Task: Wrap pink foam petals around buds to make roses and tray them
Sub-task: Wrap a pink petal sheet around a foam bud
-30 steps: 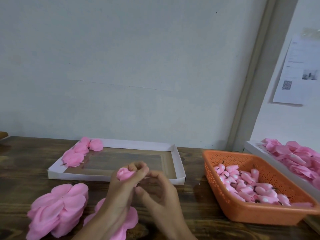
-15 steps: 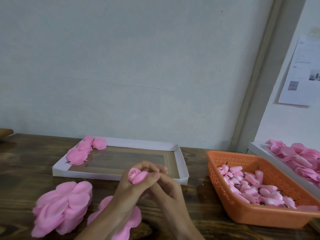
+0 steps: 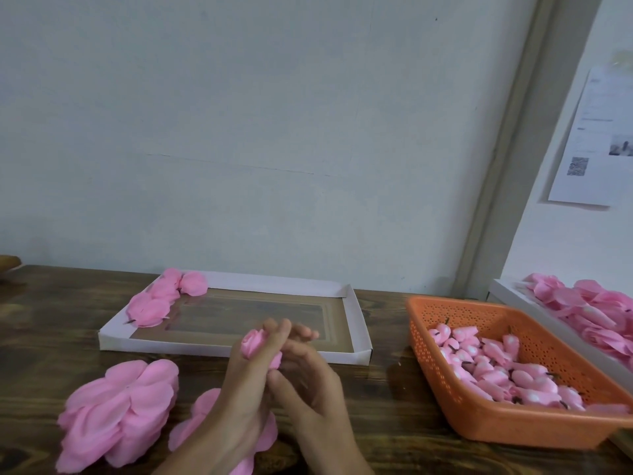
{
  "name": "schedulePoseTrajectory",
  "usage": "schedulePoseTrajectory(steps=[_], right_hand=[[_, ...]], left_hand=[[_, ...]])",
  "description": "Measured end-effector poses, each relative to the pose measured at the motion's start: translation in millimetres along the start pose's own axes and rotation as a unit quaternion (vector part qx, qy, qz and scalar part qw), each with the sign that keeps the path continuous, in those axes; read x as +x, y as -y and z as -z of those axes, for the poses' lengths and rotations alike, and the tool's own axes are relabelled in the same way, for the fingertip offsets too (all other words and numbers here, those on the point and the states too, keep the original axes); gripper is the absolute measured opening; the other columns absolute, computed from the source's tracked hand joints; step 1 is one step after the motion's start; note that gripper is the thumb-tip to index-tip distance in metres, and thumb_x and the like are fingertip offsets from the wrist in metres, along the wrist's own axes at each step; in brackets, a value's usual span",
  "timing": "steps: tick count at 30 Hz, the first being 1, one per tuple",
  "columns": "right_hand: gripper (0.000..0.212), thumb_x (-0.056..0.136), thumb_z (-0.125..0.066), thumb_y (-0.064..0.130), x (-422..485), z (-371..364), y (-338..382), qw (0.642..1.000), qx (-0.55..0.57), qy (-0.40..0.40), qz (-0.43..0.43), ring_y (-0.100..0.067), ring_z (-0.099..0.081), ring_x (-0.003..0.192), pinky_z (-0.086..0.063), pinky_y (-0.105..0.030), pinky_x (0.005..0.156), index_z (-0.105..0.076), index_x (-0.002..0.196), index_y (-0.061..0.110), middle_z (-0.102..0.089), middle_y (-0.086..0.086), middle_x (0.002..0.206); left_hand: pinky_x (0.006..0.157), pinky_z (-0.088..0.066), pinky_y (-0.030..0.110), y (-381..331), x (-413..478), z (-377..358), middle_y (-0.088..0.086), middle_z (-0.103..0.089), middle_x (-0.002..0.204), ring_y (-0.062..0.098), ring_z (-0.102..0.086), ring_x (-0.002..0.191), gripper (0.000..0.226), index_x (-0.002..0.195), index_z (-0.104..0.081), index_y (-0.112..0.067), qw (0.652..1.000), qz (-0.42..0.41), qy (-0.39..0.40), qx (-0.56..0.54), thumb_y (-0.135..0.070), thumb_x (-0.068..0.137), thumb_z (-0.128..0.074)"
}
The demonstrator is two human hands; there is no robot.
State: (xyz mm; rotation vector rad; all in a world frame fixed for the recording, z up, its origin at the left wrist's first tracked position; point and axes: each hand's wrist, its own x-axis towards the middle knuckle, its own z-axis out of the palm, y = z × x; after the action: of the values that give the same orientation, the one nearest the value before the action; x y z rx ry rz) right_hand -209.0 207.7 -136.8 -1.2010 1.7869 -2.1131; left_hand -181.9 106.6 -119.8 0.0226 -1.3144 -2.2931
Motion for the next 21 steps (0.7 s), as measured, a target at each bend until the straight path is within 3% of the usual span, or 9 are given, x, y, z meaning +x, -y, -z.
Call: schedulePoseTrajectory(steps=[3,6,9,11,13,16,17,19,21], right_hand=[[0.044,0.097,-0.067,0.001,1,1,0,1.000,-0.020,-0.019,-0.009,-0.024,-0.072,0.114,-0.057,-0.054,0.099,-0.072,0.127,0.033,-0.077,-0.002,0.118],[0.034,0.100,-0.065,0.018,3,0,0,1.000,0.011,-0.013,-0.027,-0.019,-0.072,0.115,-0.060,-0.044,0.097,-0.072,0.127,0.037,-0.077,0.000,0.119],[0.035,0.094,-0.066,0.020,6,-5,2,0.977,0.176,-0.011,-0.119,-0.019,-0.072,0.102,-0.058,-0.033,0.082,-0.075,0.128,0.020,-0.077,-0.007,0.112],[0.032,0.084,-0.073,0.016,7,-10,1,0.937,0.293,-0.010,-0.193,-0.023,-0.070,0.089,-0.055,-0.033,0.070,-0.080,0.114,0.011,-0.075,-0.014,0.097],[0.029,0.076,-0.075,0.013,8,-14,-1,0.915,0.333,-0.009,-0.228,-0.025,-0.069,0.080,-0.052,-0.036,0.065,-0.082,0.104,0.005,-0.072,-0.016,0.088],[0.038,0.068,-0.082,0.018,10,-14,-2,0.916,0.330,-0.008,-0.226,-0.023,-0.068,0.075,-0.050,-0.032,0.060,-0.082,0.104,0.007,-0.068,-0.014,0.085],[0.043,0.067,-0.083,0.020,10,-14,-1,0.916,0.336,-0.006,-0.219,-0.022,-0.068,0.079,-0.049,-0.031,0.061,-0.081,0.109,0.009,-0.068,-0.013,0.090],[0.046,0.081,-0.080,0.020,9,-9,0,0.930,0.316,0.025,-0.185,-0.022,-0.068,0.093,-0.051,-0.030,0.068,-0.074,0.125,0.011,-0.071,-0.010,0.106],[0.038,0.097,-0.071,0.021,7,-4,-3,0.960,0.236,0.045,-0.144,-0.020,-0.065,0.093,-0.053,-0.030,0.075,-0.068,0.135,0.013,-0.071,-0.010,0.107]], left_hand=[[0.068,-0.058,0.030,5,-1,-2,0.008,-0.077,0.098,0.025,-0.076,0.099,0.046,0.079,-0.077,-0.024,0.999,-0.010,-0.003,0.034,-0.063,0.058,-0.092],[0.074,-0.056,0.036,1,-1,1,0.011,-0.078,0.100,0.027,-0.076,0.104,0.059,0.081,-0.077,-0.018,0.999,0.002,0.010,0.047,-0.068,0.053,-0.093],[0.069,-0.049,0.039,-8,1,11,0.016,-0.076,0.092,0.037,-0.075,0.104,0.047,0.077,-0.071,-0.013,0.994,-0.008,0.047,0.103,-0.056,0.070,-0.090],[0.074,-0.051,0.040,-14,-1,14,0.019,-0.071,0.082,0.042,-0.073,0.100,0.043,0.070,-0.065,-0.010,0.992,0.007,0.087,0.096,-0.044,0.073,-0.091],[0.076,-0.056,0.040,-18,-2,14,0.024,-0.068,0.081,0.043,-0.073,0.097,0.043,0.068,-0.061,-0.007,0.990,0.014,0.107,0.086,-0.037,0.076,-0.090],[0.065,-0.055,0.027,-16,-3,7,0.029,-0.074,0.096,0.027,-0.078,0.085,0.045,0.075,-0.069,-0.001,0.991,0.016,0.075,0.108,-0.045,0.078,-0.080],[0.068,-0.054,0.028,-13,-3,5,0.025,-0.076,0.101,0.027,-0.079,0.088,0.047,0.079,-0.073,-0.003,0.991,0.014,0.053,0.123,-0.050,0.076,-0.078],[0.080,-0.049,0.041,-9,-2,2,0.017,-0.078,0.100,0.032,-0.077,0.099,0.045,0.079,-0.076,-0.009,0.991,0.003,0.003,0.135,-0.053,0.072,-0.077],[0.071,-0.052,0.037,-10,-1,2,0.018,-0.078,0.097,0.029,-0.078,0.092,0.045,0.076,-0.074,-0.009,0.992,0.000,-0.005,0.130,-0.053,0.072,-0.078]])
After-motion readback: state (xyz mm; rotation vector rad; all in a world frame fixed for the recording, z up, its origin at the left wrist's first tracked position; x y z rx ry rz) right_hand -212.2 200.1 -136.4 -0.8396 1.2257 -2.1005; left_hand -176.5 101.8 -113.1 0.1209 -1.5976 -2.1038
